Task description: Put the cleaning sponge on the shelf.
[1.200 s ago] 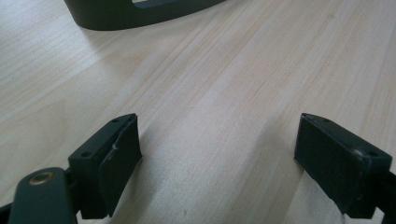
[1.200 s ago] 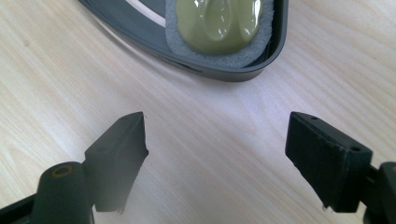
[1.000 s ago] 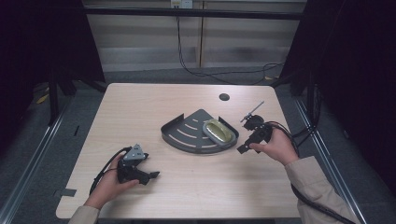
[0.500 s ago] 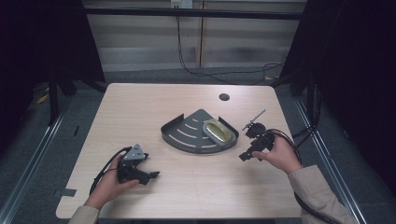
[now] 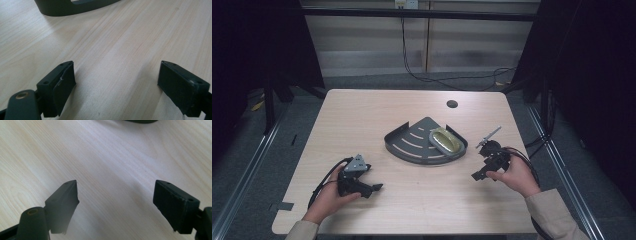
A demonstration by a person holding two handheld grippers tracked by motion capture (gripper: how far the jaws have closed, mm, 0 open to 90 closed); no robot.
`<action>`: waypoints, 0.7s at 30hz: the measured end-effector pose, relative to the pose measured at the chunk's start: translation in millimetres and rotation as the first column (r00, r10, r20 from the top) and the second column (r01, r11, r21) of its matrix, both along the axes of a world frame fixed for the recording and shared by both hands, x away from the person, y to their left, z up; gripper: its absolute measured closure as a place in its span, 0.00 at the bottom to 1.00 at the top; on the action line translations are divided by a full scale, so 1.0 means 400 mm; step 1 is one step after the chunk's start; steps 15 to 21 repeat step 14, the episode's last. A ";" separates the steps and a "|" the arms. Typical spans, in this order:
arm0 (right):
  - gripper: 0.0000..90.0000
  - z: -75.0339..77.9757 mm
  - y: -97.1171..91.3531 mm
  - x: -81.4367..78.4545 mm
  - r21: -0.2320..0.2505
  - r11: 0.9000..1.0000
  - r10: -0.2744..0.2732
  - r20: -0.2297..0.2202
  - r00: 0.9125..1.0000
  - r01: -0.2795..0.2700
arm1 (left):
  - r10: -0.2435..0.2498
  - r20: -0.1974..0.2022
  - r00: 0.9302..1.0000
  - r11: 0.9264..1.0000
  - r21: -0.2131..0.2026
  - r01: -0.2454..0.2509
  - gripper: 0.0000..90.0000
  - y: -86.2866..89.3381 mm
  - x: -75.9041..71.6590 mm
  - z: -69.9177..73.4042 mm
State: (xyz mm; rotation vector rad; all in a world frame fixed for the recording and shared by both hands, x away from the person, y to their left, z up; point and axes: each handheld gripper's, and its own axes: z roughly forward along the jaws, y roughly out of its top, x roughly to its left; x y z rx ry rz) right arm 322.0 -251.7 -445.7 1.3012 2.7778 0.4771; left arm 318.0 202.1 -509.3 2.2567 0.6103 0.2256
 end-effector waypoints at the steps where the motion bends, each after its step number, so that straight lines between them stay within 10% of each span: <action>1: 0.22 -0.001 -0.001 -0.002 -0.001 1.000 0.006 0.005 1.000 -0.006 | 0.002 -0.002 1.000 1.000 -0.002 -0.002 0.15 0.000 0.000 0.000; 21: 0.22 -0.010 -0.019 -0.037 0.033 0.999 -0.027 0.050 0.998 0.025 | 0.001 -0.002 1.000 1.000 -0.001 -0.001 0.15 0.000 0.000 0.000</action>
